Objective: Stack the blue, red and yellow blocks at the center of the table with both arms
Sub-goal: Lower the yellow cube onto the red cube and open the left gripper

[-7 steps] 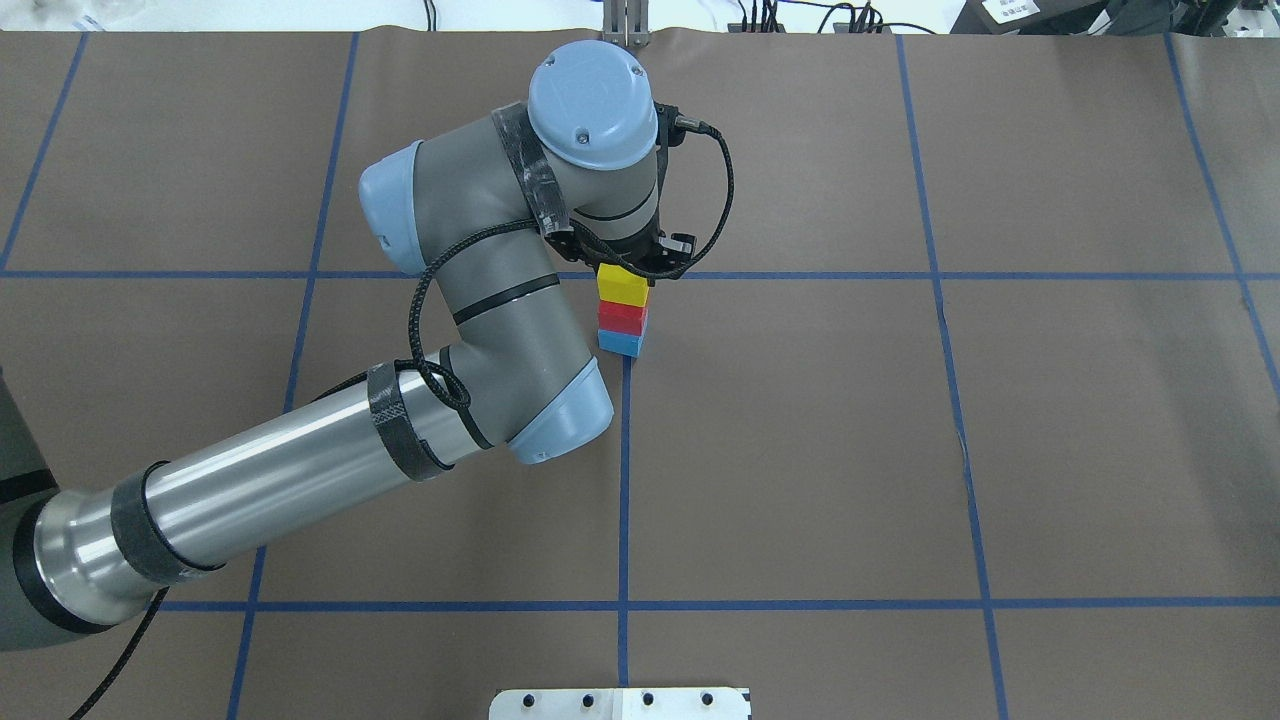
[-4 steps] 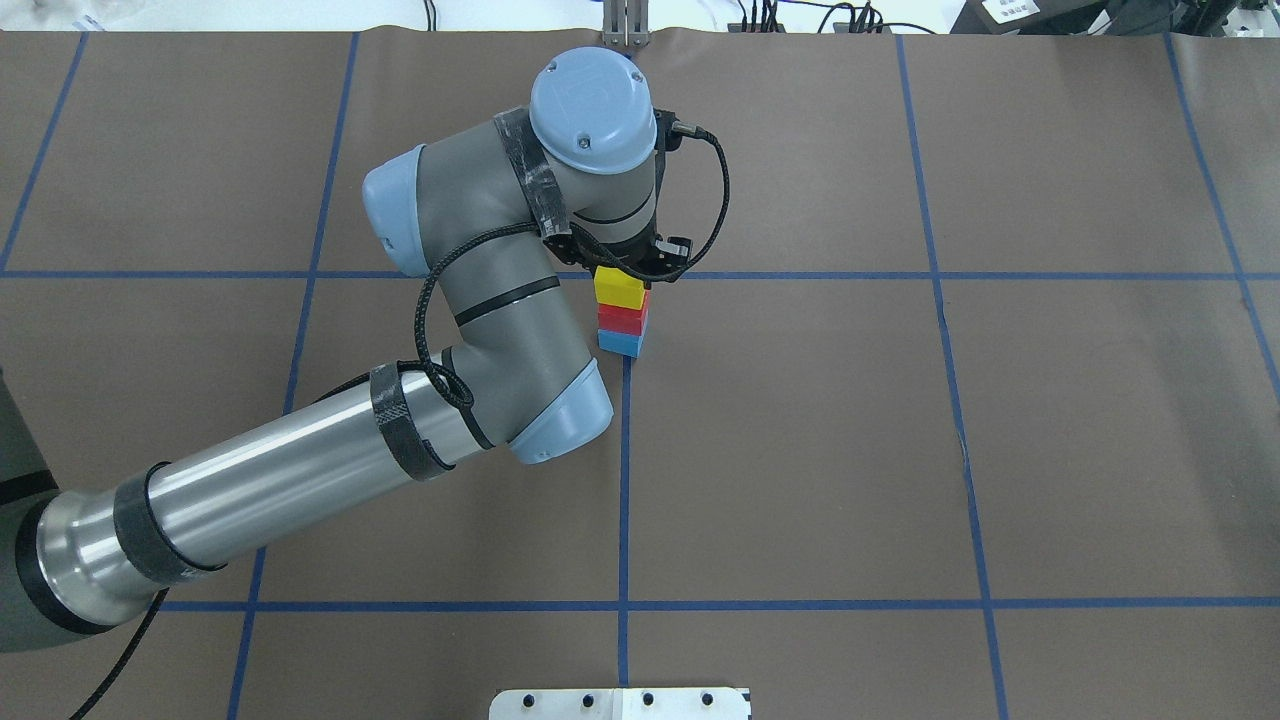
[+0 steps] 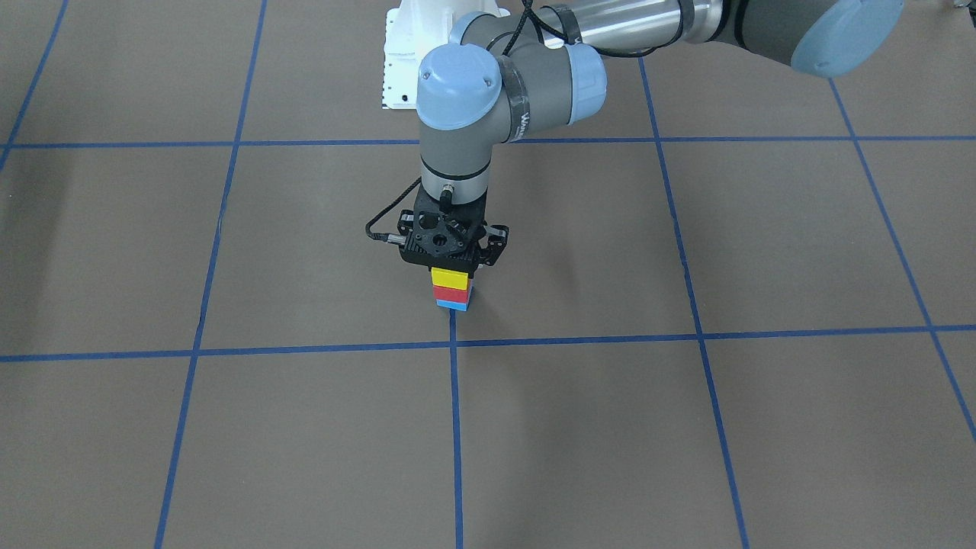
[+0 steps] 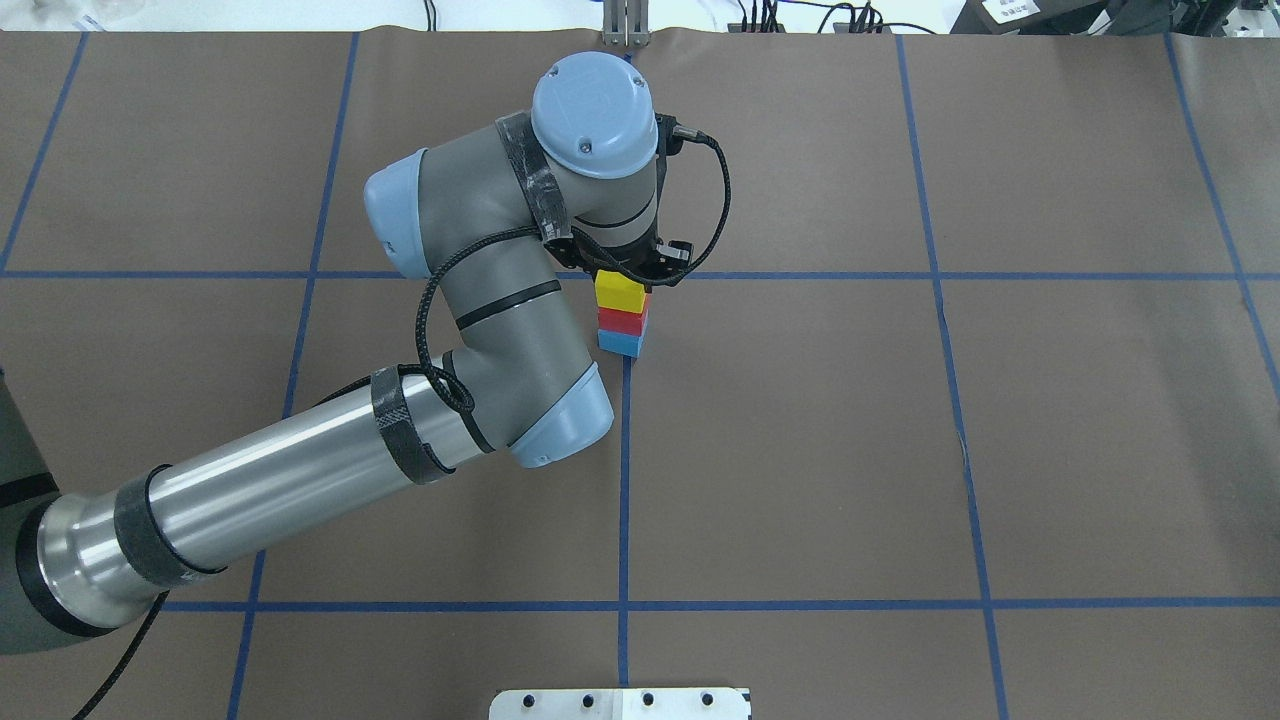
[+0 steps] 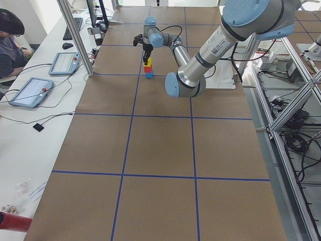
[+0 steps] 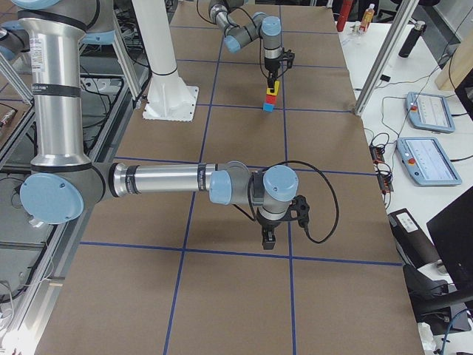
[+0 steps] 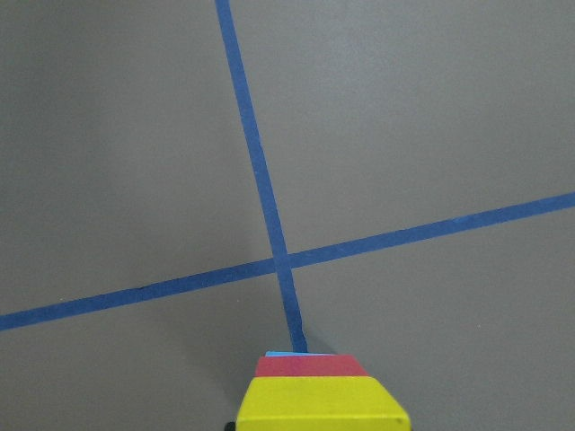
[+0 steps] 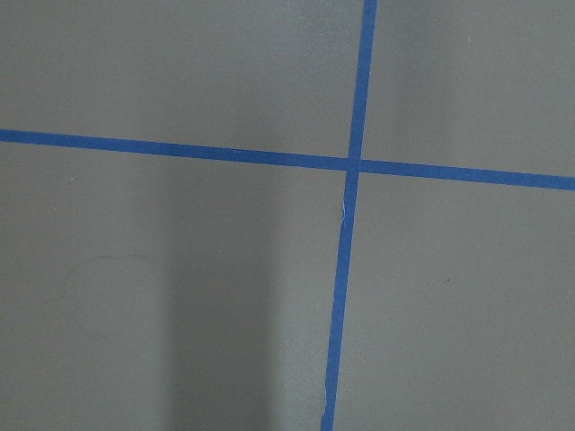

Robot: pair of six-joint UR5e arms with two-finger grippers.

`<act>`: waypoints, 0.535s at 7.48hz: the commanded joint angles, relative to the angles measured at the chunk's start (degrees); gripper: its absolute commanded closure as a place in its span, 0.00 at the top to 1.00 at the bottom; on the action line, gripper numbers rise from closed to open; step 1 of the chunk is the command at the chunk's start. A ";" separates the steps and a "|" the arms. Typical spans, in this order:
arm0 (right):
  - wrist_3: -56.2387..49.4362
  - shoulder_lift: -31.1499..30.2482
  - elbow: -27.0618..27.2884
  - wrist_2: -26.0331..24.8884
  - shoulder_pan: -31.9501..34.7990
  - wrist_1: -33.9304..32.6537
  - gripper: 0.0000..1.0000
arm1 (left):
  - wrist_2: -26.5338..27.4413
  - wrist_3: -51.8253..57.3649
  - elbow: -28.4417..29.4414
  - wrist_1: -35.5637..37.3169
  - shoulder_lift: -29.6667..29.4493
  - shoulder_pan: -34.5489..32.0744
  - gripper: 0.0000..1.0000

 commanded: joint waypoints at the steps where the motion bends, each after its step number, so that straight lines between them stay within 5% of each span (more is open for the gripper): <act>1: 0.02 0.02 -0.02 -0.01 0.00 0.00 1.00 | -0.01 -0.03 -0.04 0.07 0.16 0.02 0.00; 2: 0.02 -0.06 -0.02 -0.01 0.00 0.00 1.00 | -0.10 -0.03 -0.04 0.07 0.16 0.02 0.02; 4: 0.02 -0.06 -0.02 -0.01 0.00 0.00 1.00 | -0.19 0.06 0.05 0.15 0.16 0.02 0.42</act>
